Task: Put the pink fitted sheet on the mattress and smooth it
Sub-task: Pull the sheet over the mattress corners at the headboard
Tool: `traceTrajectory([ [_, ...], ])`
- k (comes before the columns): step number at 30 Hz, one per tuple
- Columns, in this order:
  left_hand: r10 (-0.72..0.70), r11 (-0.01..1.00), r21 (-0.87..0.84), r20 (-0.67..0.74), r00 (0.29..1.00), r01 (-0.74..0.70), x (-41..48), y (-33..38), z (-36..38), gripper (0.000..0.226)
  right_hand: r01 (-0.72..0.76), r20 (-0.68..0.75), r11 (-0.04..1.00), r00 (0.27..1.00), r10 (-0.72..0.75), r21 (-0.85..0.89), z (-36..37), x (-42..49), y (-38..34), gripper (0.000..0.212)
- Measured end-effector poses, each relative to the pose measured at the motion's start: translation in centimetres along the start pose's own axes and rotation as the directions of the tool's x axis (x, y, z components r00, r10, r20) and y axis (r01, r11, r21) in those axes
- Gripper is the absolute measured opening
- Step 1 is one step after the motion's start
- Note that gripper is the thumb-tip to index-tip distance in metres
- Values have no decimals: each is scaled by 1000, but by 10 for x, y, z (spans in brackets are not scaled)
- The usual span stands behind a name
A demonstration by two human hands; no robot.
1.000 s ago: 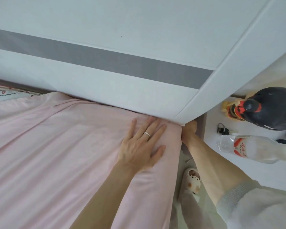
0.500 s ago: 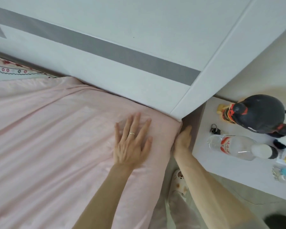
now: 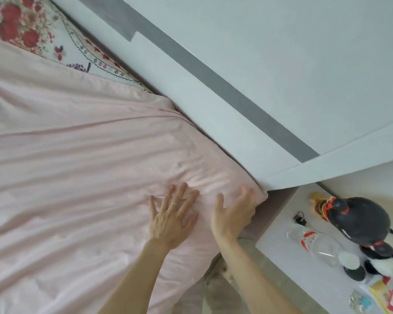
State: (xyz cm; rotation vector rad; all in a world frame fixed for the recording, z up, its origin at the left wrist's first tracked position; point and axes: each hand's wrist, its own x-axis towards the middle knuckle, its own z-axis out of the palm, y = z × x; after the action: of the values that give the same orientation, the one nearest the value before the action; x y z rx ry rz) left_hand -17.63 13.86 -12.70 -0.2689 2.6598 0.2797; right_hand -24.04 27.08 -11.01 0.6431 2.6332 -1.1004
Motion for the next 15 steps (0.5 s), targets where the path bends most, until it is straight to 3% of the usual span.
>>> traceTrajectory([
  [2,5,1000,-30,-5,1000,-5,3,-15,-21,56,283,129,951,955,-267,-123,9,-6,-26,61],
  [5,-52,992,-116,-57,997,45,21,-54,-54,56,541,274,826,828,-489,-158,26,6,-71,57],
  [9,-234,957,-189,-66,970,218,48,-126,-96,56,656,394,727,734,-553,-201,54,27,-132,51],
  [15,-388,890,-290,-74,919,353,81,-235,-139,62,699,515,670,682,-520,-249,101,42,-232,54],
])
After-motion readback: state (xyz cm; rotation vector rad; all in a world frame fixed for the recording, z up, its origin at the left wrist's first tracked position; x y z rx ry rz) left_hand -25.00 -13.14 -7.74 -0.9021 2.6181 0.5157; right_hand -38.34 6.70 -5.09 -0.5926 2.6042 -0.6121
